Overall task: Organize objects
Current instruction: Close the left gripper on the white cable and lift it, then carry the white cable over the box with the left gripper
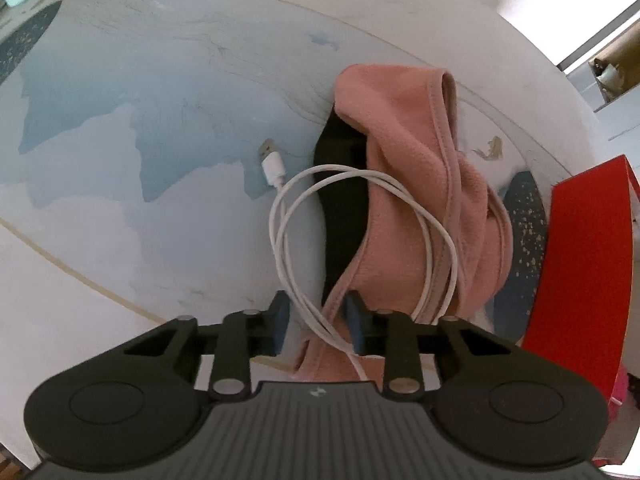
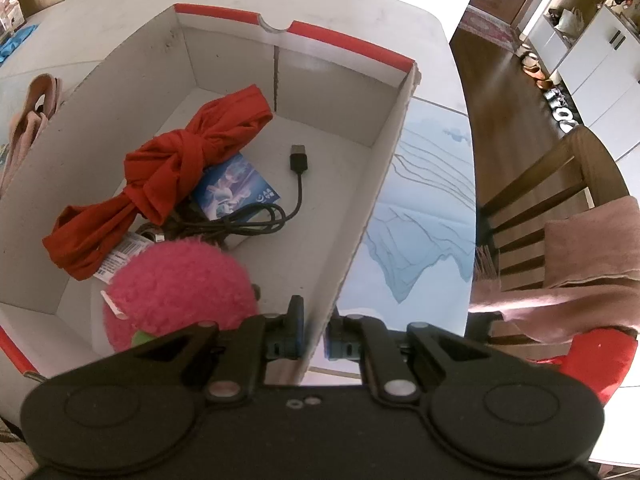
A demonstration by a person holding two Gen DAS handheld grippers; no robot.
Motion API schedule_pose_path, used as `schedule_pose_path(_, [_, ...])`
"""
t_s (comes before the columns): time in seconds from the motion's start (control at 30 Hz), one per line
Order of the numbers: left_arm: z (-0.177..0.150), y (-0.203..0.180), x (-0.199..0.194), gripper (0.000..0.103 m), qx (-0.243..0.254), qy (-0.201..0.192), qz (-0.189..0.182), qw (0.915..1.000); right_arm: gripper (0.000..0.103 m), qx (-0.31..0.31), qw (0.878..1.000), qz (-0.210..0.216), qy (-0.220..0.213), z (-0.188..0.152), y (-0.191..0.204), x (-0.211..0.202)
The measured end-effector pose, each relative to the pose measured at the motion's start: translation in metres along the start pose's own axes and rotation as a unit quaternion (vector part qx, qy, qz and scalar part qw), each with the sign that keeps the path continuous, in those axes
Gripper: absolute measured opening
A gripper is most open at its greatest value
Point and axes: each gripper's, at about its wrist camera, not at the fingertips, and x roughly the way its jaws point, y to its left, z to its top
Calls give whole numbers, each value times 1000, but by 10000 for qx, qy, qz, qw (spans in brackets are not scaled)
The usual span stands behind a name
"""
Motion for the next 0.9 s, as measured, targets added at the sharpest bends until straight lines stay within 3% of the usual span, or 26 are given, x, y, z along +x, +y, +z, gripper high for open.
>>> schedule_pose_path(0.33, [4, 11, -31, 6, -80, -463, -200, 9987, 8, -24, 10000, 6, 23, 0, -1, 2])
schedule_pose_path(0.63, [7, 3, -73, 3, 408, -778, -521, 9948, 8, -64, 10000, -7, 34, -1, -2, 4])
schedule_pose_path(0.9, [13, -40, -108, 3, 1067, -906, -924, 9858, 8, -70, 10000, -6, 48, -2, -3, 6])
